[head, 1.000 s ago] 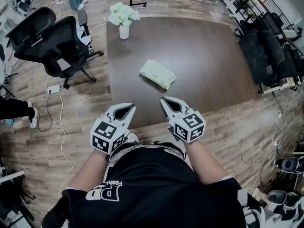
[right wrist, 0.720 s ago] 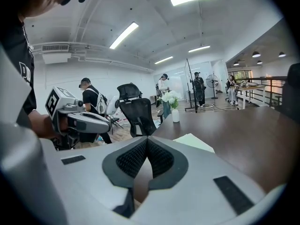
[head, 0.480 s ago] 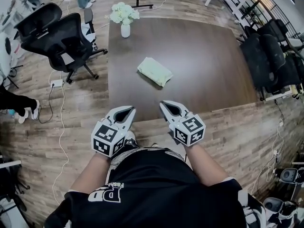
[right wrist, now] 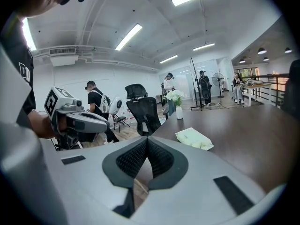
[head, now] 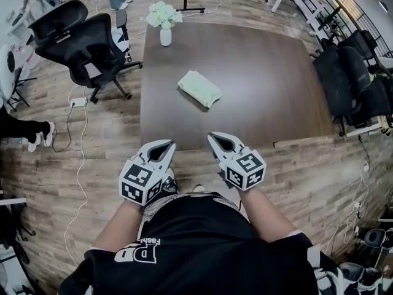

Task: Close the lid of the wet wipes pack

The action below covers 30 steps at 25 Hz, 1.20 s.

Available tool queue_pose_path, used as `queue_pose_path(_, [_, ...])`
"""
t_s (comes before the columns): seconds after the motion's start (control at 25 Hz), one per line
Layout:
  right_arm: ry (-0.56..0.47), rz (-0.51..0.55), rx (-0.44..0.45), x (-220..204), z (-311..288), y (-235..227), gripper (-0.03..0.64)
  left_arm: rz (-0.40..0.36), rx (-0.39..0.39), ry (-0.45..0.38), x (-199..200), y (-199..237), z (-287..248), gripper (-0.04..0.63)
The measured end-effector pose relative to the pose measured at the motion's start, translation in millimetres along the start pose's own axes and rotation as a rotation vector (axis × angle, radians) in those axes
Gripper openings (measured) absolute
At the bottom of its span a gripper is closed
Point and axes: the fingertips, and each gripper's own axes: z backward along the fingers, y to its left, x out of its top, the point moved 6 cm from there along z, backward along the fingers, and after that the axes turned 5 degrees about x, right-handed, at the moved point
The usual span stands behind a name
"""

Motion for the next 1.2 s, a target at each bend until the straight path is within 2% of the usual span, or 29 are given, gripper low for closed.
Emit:
queue_pose_path(0.56, [-0.011,0.010,0.020,-6.0,15.5,10.1,0.005,-0.008,0.022,-0.011,-6.4,-19.5,13.3,0.017])
queue_pose_path(1.2, [-0.008,0.019,0.028,-7.8,14.0,16.4,0.005,-0.015,0.022,-0.012,-7.0,-17.1,16.5,0.017])
